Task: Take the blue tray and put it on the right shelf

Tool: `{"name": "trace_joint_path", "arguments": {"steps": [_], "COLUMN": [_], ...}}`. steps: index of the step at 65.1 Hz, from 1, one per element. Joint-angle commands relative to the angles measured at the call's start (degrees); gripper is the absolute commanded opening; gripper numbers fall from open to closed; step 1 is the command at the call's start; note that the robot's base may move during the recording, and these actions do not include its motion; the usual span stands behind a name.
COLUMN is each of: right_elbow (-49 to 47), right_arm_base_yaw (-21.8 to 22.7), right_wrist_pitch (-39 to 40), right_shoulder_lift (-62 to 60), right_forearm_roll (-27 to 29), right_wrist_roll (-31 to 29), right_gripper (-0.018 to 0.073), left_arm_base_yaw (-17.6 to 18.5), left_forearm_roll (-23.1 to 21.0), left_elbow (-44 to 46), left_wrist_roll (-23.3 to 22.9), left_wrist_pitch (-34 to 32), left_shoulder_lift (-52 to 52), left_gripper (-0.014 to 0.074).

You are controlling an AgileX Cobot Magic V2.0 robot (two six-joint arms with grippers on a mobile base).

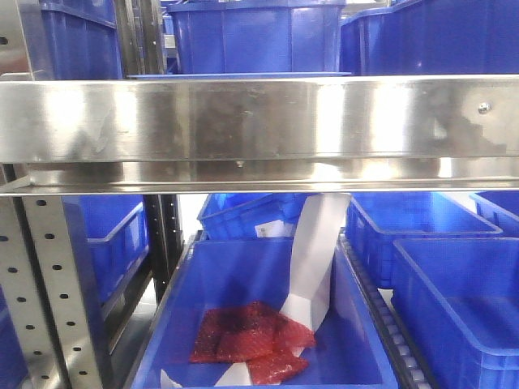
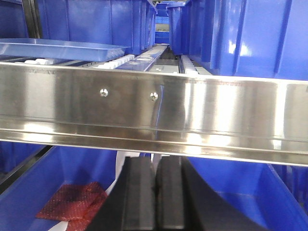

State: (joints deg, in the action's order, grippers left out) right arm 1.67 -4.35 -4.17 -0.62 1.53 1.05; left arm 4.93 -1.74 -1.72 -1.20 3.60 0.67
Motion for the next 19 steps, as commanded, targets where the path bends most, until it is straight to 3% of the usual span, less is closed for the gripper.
{"name": "trace_joint_path", "arguments": {"steps": [1,19], "right_elbow": [-1.33,-1.33], "right_arm_base_yaw": [0.30,0.30], "right_wrist_pitch": [4.91,4.91], "right_shoulder_lift": [-1.11,-1.11], "right_forearm_roll": [-0.02,-0.02], "right_wrist_roll": [-0.10,-0.10], "right_gripper": [0.0054,0.0054], "left_arm_base_yaw": [0.33,0.33], "left_forearm_roll": [-0.40,-0.40], "left_elbow": [-1.60,-1.60], "left_wrist_roll": [0.18,0.18], "left_wrist_pitch": [-4.85,-4.85], "left_shoulder_lift": [0.76,0.76], "left_gripper": [-0.0048,-0.0048]}}
